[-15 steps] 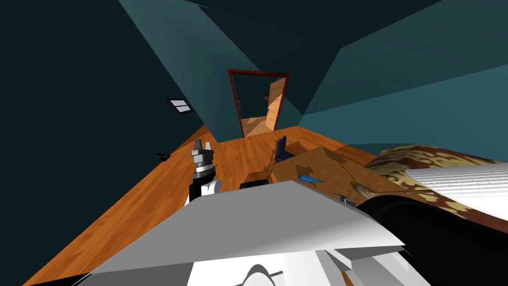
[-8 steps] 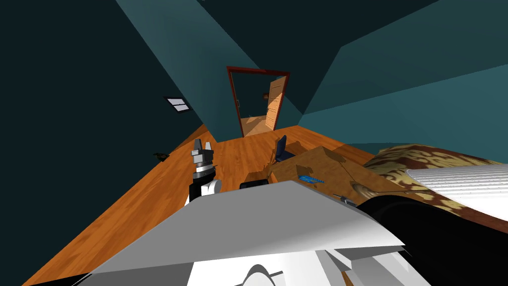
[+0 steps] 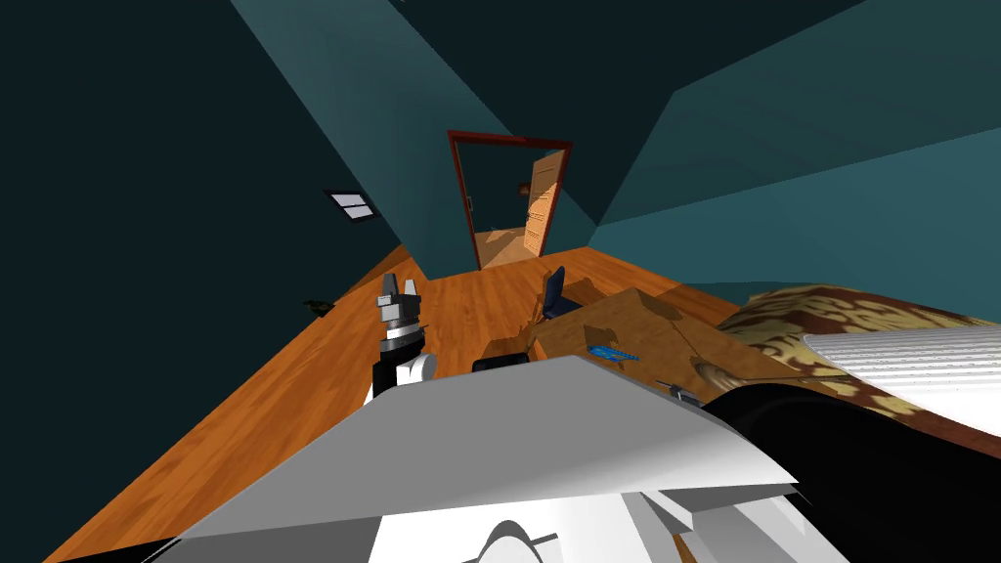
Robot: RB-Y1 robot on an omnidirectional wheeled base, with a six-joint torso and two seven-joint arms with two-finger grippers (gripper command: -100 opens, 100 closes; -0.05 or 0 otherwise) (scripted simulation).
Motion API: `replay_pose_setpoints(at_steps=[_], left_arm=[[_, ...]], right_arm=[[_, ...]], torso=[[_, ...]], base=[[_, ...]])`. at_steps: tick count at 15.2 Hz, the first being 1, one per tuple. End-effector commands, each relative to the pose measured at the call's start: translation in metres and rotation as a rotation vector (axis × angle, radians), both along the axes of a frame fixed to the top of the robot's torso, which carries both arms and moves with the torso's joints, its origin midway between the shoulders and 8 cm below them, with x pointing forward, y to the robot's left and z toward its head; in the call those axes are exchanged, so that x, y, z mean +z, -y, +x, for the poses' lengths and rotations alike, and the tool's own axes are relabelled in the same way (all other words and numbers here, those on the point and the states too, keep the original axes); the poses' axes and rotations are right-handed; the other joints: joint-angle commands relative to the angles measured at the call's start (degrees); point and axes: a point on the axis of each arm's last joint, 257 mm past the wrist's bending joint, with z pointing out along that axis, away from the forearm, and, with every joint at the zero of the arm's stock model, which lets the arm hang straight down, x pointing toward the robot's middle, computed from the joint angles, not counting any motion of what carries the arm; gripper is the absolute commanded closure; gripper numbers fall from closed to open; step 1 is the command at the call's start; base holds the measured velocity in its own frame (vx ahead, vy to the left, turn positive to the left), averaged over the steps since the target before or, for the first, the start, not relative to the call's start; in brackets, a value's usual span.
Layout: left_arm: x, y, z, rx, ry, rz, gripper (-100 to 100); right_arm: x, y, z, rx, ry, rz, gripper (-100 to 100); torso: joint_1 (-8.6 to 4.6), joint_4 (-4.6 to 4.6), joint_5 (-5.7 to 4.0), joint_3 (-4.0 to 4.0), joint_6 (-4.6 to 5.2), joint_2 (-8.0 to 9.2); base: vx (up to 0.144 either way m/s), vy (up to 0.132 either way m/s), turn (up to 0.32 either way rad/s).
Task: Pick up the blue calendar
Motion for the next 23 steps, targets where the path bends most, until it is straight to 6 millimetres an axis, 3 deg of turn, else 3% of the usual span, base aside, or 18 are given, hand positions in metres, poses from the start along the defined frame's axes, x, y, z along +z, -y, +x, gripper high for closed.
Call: replay_pose_setpoints(at_steps=[1, 5, 7, 22, 23], left_arm=[[0.000, 0.000, 0.000, 0.000, 0.000, 0.000, 0], [0.000, 0.000, 0.000, 0.000, 0.000, 0.000, 0], [0.000, 0.000, 0.000, 0.000, 0.000, 0.000, 0], [0.000, 0.000, 0.000, 0.000, 0.000, 0.000, 0], [0.000, 0.000, 0.000, 0.000, 0.000, 0.000, 0]], right_arm=[[0.000, 0.000, 0.000, 0.000, 0.000, 0.000, -100], [-0.003, -0.007, 0.000, 0.017, -0.010, 0.015, -100], [0.009, 0.007, 0.003, 0.037, -0.017, -0.028, -100], [0.009, 0.010, 0.001, 0.031, -0.018, -0.033, -100], [0.015, 0.009, 0.009, 0.057, -0.010, -0.040, -100]], torso=[[0.00, 0.00, 0.00, 0.00, 0.00, 0.00], [0.03, 0.00, 0.01, -0.01, 0.01, -0.02], [0.00, 0.04, 0.01, 0.11, -0.03, 0.19], [-0.01, 0.00, 0.00, 0.01, 0.00, 0.01], [0.02, 0.00, 0.00, 0.00, 0.01, 0.00]], base=[[0.005, 0.006, -0.017], [-0.015, 0.003, 0.001], [0.003, -0.014, 0.155], [0.008, 0.005, -0.010], [-0.081, 0.015, -0.004]])
